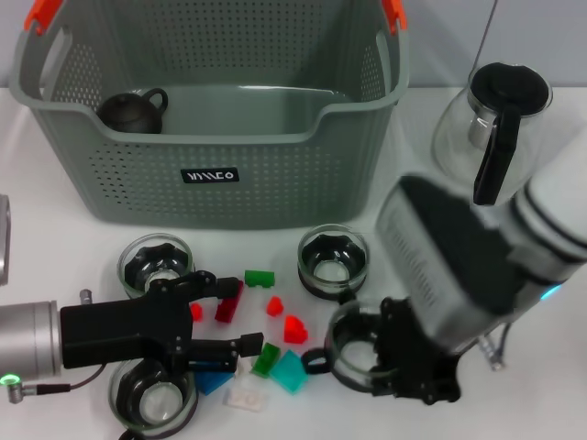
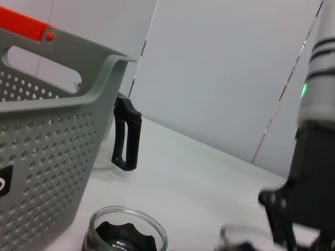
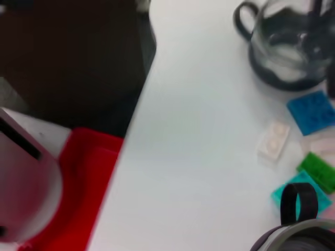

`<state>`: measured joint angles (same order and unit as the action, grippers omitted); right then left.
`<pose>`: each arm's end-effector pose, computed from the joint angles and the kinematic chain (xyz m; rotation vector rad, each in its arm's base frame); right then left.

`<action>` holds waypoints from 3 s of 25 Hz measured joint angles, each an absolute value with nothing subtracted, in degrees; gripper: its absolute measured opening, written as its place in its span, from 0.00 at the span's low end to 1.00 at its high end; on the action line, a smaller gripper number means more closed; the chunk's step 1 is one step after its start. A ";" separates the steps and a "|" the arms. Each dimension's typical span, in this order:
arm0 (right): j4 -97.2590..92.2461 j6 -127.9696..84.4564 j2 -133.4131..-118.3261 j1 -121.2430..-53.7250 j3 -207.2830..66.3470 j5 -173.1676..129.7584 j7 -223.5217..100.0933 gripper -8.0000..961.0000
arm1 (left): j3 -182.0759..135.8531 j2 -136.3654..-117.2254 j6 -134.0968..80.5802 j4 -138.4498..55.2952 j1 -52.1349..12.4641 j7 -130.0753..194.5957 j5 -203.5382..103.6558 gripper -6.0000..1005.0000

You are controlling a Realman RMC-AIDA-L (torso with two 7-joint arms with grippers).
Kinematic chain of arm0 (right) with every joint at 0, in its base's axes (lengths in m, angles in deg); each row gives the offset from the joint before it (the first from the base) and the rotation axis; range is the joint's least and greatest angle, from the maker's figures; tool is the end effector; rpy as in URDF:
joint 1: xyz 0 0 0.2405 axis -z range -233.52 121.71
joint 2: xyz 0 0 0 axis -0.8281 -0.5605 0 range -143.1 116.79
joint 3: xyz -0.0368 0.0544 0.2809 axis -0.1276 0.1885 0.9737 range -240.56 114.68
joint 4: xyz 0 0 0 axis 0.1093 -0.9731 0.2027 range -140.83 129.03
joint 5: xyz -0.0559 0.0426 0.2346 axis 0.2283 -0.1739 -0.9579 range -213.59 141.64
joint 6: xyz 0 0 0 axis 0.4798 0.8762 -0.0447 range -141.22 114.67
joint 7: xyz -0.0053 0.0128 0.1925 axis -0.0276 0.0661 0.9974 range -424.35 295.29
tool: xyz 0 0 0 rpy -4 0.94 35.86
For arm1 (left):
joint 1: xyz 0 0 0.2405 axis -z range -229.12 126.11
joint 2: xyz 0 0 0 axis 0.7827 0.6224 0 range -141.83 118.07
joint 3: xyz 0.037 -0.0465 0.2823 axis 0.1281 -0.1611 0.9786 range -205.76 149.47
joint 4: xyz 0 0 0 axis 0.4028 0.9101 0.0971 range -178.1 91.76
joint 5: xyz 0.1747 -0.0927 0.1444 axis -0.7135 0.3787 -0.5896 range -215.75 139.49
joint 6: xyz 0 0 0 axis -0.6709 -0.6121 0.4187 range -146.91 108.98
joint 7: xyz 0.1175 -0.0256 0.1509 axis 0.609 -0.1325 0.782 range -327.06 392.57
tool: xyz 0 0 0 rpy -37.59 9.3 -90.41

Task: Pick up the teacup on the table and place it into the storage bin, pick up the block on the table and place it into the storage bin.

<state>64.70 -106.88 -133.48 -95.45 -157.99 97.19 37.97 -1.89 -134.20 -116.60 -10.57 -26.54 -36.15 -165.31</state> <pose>0.1622 0.3449 -0.1411 2.8755 0.3494 0.5187 -0.3250 0.3122 -0.0870 -2.7690 -0.7082 -0.7864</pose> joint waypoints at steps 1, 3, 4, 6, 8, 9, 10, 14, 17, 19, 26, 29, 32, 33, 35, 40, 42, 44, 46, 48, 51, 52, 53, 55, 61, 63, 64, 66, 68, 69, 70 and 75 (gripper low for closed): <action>65.98 -108.95 -133.48 -95.38 -155.76 97.19 38.41 0.07 | -1.89 -134.15 -116.60 -10.52 -26.55 -36.15 -165.31 0.93; 69.05 -113.87 -133.46 -95.54 -151.11 97.17 40.13 0.07 | -1.89 -134.04 -116.60 -10.48 -26.55 -36.15 -165.31 0.93; 70.97 -115.92 -133.43 -95.79 -148.60 97.05 41.27 0.07 | -1.88 -134.00 -116.56 -10.44 -26.55 -36.15 -165.31 0.93; 74.97 -120.52 -133.42 -96.70 -143.91 96.30 43.76 0.07 | -1.91 -133.96 -116.36 -10.36 -26.52 -36.13 -165.31 0.93; 78.57 -123.85 -133.38 -98.74 -138.06 94.11 47.26 0.07 | -2.13 -133.88 -116.20 -10.31 -26.32 -36.09 -165.31 0.93; 79.70 -124.96 -133.41 -100.47 -134.70 92.27 49.55 0.07 | -2.25 -133.84 -116.18 -10.31 -26.20 -36.08 -165.31 0.93; 80.06 -124.95 -133.38 -101.84 -132.58 91.09 51.16 0.07 | -2.35 -133.81 -116.15 -10.31 -26.13 -36.07 -165.30 0.93; 79.19 -121.69 -133.37 -108.98 -124.91 88.78 57.67 0.07 | -2.50 -133.70 -116.11 -10.22 -25.57 -36.06 -165.02 0.93; 75.85 -111.81 -133.31 -112.81 -124.35 91.53 61.19 0.07 | -2.49 -133.60 -116.18 -10.20 -25.35 -36.05 -164.49 0.93; 71.14 -104.13 -133.23 -115.50 -124.47 94.43 62.49 0.07 | -2.48 -133.57 -116.19 -10.16 -25.31 -36.06 -164.13 0.93; 45.67 -80.78 -133.05 -125.69 -125.18 105.63 62.20 0.07 | -2.39 -133.60 -117.22 -10.11 -25.24 -36.03 -163.73 0.93; 36.59 -71.75 -133.10 -128.18 -127.25 107.46 61.38 0.07 | -2.34 -133.60 -117.34 -10.11 -25.14 -35.99 -163.57 0.93; 31.03 -64.32 -133.34 -129.25 -130.61 107.62 61.05 0.07 | -2.21 -133.66 -117.36 -10.13 -24.96 -35.98 -163.55 0.93; 29.67 -62.23 -133.46 -129.36 -131.81 107.60 61.11 0.07 | -2.21 -133.67 -117.37 -10.20 -24.86 -35.97 -163.55 0.93; 27.53 -58.92 -133.64 -129.56 -133.55 107.45 61.20 0.07 | -2.21 -133.71 -117.44 -10.36 -24.64 -35.97 -163.54 0.93; 21.59 -51.06 -134.01 -129.87 -137.22 106.74 61.12 0.07 | -2.09 -133.85 -117.49 -10.36 -24.54 -35.97 -163.23 0.93; 20.21 -49.59 -134.07 -129.88 -138.47 106.15 61.04 0.07 | -2.06 -133.86 -117.49 -10.34 -24.52 -35.97 -163.06 0.93; 19.83 -49.21 -134.08 -129.89 -138.91 105.92 61.04 0.07 | -2.03 -133.87 -117.49 -10.34 -24.43 -35.97 -162.98 0.93; 19.26 -48.77 -134.09 -129.74 -139.96 105.50 61.10 0.07 | -1.96 -133.83 -117.49 -10.37 -24.35 -35.97 -162.98 0.93; 18.85 -48.76 -134.09 -129.70 -140.20 105.48 61.13 0.07 | -1.94 -133.83 -117.49 -10.38 -24.35 -35.97 -162.98 0.93; 17.91 -48.73 -134.14 -129.77 -140.30 105.47 61.04 0.07 | -1.95 -133.81 -117.49 -10.38 -24.33 -35.97 -162.98 0.93; 17.66 -48.71 -134.16 -129.80 -140.43 105.43 61.03 0.07 | -1.95 -133.80 -117.49 -10.38 -24.30 -35.97 -162.98 0.93; 17.43 -48.69 -134.19 -129.81 -140.65 105.39 61.04 0.07 | -1.95 -133.80 -117.49 -10.38 -24.26 -35.97 -162.98 0.93; 17.26 -48.66 -134.19 -129.73 -141.27 105.21 61.23 0.07 | -1.95 -133.78 -117.45 -10.38 -24.19 -35.97 -162.98 0.93; 17.55 -49.36 -134.17 -129.28 -142.29 104.02 61.74 0.07 | -1.96 -133.70 -117.33 -10.49 -24.00 -35.97 -163.00 0.93; 17.68 -49.84 -134.09 -129.19 -142.30 104.01 61.78 0.07 | -1.95 -133.70 -117.32 -10.51 -23.99 -35.97 -163.01 0.93; 17.74 -50.05 -134.07 -129.15 -142.31 104.01 61.78 0.07 | -1.95 -133.69 -117.32 -10.53 -23.99 -35.97 -163.02 0.93; 17.80 -50.16 -134.02 -129.12 -142.31 104.01 61.79 0.10 | -1.95 -133.70 -117.33 -10.57 -23.99 -35.97 -163.02 0.93; 17.94 -50.17 -134.01 -129.11 -142.30 104.01 61.80 0.16 | -1.95 -133.70 -117.33 -10.57 -23.99 -35.97 -163.03 0.93; 18.06 -50.18 -134.01 -129.11 -142.31 104.06 61.80 0.19 | -1.95 -133.69 -117.34 -10.57 -23.99 -35.97 -163.03 0.93; 18.20 -50.15 -134.00 -129.11 -142.33 104.14 61.81 0.22 | -1.95 -133.69 -117.34 -10.57 -23.99 -35.97 -163.03 0.93; 21.96 -49.92 -133.98 -127.61 -142.41 104.28 61.83 0.35 | -2.26 -133.69 -117.40 -10.53 -24.14 -35.97 -163.03 0.93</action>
<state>21.96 -49.92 -133.98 -127.61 -142.41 104.28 61.83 -2.26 -133.69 -117.40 -10.53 -24.14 -35.97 -163.03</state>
